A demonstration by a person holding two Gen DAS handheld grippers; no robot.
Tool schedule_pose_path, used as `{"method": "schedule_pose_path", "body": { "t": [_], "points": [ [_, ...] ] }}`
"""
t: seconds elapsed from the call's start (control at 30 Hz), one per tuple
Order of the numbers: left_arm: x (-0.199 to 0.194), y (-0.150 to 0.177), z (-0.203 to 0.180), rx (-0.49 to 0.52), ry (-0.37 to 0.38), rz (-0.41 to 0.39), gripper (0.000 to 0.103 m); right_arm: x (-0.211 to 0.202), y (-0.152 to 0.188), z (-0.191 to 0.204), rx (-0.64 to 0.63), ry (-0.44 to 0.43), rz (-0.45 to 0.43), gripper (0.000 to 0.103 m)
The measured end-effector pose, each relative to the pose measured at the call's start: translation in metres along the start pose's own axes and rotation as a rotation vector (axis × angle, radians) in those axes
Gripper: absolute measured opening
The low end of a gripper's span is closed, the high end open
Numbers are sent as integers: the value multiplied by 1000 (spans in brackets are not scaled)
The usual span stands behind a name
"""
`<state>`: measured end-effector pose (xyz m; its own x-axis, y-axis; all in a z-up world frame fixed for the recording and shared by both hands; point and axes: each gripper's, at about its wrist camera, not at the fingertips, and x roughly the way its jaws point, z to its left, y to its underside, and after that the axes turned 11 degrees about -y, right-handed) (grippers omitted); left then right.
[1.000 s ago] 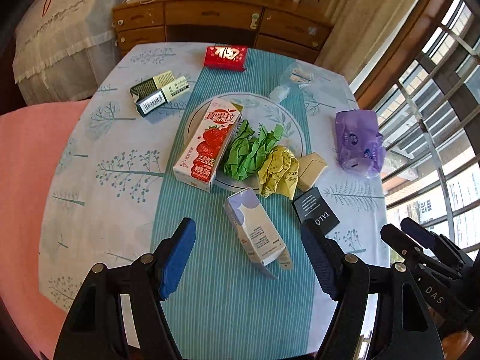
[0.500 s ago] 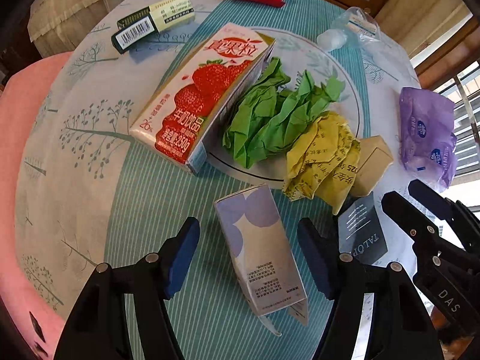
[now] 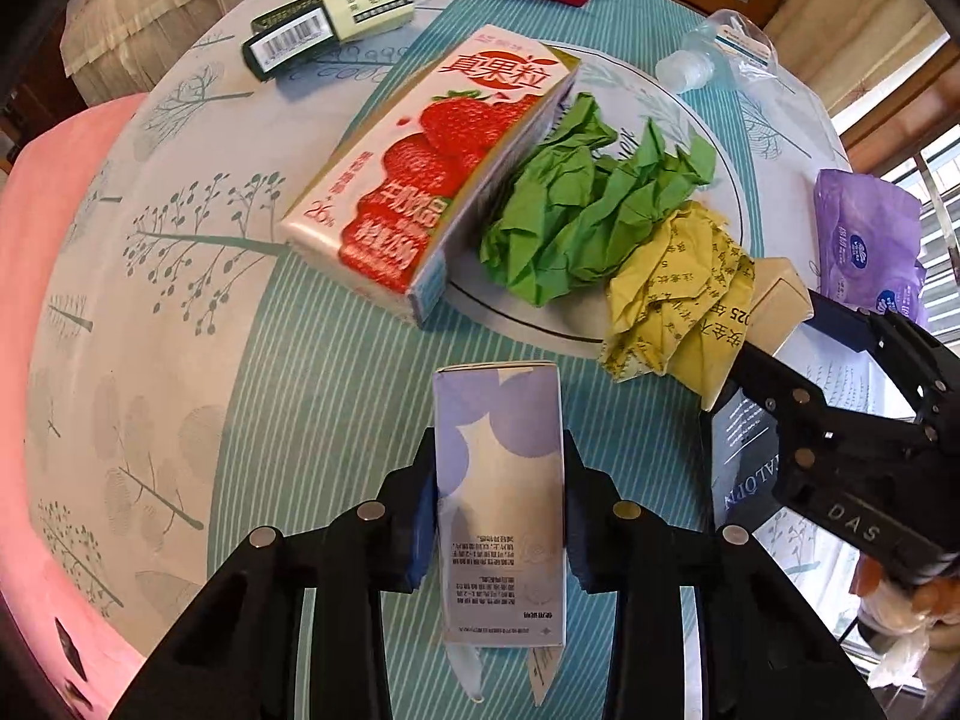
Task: Collect trash
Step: 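Grasp the white-purple carton with the left gripper while the right gripper grasps the beige box, then lift the carton and beige box off the table and carry both toward the bin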
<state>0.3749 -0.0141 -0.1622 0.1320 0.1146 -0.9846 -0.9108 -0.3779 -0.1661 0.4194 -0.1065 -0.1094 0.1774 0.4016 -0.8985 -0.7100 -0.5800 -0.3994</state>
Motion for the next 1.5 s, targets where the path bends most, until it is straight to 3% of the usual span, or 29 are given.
{"method": "schedule_pose_path", "body": {
  "t": [0.17, 0.27, 0.7, 1.1, 1.5],
  "points": [
    [-1, 1, 9, -28, -2, -4, 35, 2, 0, 3, -39, 14, -5, 67],
    [-7, 1, 16, -33, -2, -18, 35, 0, 1, 4, -48, 17, -23, 58],
    [-70, 24, 66, -10, 19, -119, 35, -52, 16, 26, 80, 9, -104, 58],
    [-157, 63, 113, 97, 65, -261, 35, -127, 43, 108, 171, 23, -216, 58],
    [-224, 128, 178, 294, 133, -405, 35, -173, 87, 230, 310, 108, -345, 58]
  ]
}}
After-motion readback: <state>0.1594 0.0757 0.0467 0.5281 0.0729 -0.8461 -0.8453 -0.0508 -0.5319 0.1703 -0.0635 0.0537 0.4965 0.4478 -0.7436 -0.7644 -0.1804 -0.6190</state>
